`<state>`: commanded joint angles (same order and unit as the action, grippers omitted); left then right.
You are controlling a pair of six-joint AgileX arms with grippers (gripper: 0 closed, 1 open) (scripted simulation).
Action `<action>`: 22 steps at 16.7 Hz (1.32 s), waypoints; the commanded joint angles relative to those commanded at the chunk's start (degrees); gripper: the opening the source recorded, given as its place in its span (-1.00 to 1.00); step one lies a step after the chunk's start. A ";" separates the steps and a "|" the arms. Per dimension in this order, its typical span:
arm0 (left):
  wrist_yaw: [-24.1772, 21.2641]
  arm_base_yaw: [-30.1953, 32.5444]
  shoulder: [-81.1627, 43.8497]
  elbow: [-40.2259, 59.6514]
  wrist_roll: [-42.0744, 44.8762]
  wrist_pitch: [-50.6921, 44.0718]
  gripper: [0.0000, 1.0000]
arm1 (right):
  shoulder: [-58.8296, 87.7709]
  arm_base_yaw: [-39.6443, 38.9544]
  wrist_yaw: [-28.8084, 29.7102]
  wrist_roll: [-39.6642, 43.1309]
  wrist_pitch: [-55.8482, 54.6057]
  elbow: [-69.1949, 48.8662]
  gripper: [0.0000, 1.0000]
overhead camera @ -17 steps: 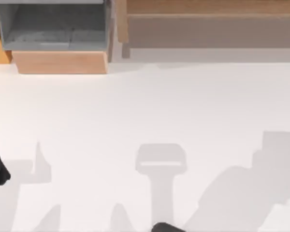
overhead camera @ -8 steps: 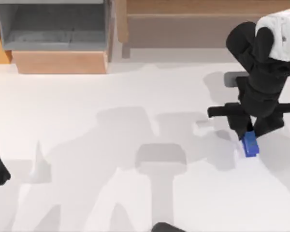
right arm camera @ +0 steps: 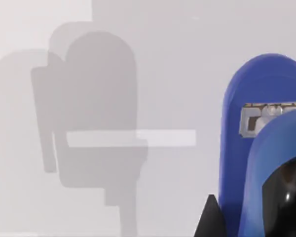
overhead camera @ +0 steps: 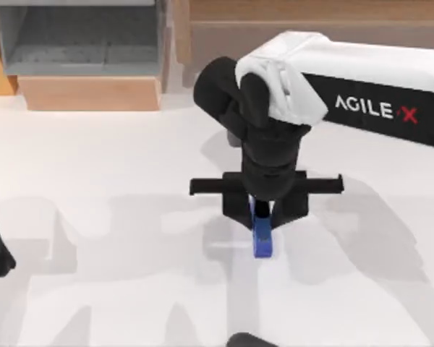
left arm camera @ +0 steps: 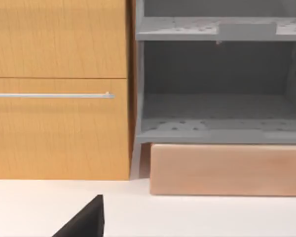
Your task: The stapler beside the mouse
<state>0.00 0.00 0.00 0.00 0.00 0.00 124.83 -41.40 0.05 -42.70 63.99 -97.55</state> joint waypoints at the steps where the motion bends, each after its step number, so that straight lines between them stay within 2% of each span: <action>1: 0.00 0.00 0.00 0.00 0.00 0.00 1.00 | 0.20 -0.64 0.25 -1.12 0.12 -0.83 -1.00; 10: 0.00 0.00 0.00 0.00 0.00 0.00 1.00 | 0.18 -0.69 -0.04 -1.88 -0.59 -1.65 -1.00; 22: 0.00 0.00 0.00 0.00 0.00 0.00 1.00 | -0.74 -0.31 -4.41 -0.55 -10.61 -5.66 -1.00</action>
<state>0.00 0.00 0.00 0.00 0.00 0.00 124.09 -41.71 -4.36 -43.25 53.37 -103.21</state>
